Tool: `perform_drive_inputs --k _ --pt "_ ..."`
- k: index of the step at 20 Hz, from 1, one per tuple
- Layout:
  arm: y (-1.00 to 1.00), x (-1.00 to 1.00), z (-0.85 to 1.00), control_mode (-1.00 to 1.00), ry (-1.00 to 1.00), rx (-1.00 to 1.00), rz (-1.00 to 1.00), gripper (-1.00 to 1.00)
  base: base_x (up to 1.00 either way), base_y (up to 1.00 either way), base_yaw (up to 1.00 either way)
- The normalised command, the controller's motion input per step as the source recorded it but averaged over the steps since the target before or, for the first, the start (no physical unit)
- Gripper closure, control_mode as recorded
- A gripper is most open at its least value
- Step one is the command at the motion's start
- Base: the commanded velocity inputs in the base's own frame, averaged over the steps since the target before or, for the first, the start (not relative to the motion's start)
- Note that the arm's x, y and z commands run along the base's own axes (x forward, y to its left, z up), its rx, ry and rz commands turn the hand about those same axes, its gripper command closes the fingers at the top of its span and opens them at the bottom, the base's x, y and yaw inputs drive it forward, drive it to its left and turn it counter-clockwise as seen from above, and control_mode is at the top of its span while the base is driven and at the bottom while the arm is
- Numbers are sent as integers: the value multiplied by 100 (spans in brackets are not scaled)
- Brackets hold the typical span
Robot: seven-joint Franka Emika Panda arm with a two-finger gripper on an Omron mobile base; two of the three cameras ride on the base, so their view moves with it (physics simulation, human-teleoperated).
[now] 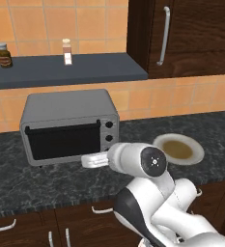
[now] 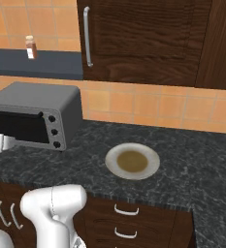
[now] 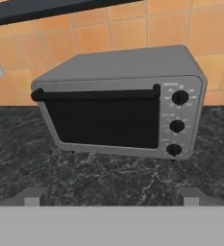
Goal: Pick up the kebab skewer and baguette bread, and place them inside the toaster oven. Close the toaster oven door and start by setting the timer.
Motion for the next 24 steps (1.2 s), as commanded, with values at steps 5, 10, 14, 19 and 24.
perform_drive_inputs --k 5,10,14,19,24 --pt "-41 0 -21 -100 -15 0 0 -100 0 0 0" --pt "-33 0 -20 -100 -15 0 0 -100 0 0 0" --pt "-43 0 -2 -100 5 -11 11 -100 0 0 0" --pt "-41 2 0 -100 22 -37 36 -100 0 0 0" --pt "-5 1 -18 -100 27 -60 46 -100 0 0 0"
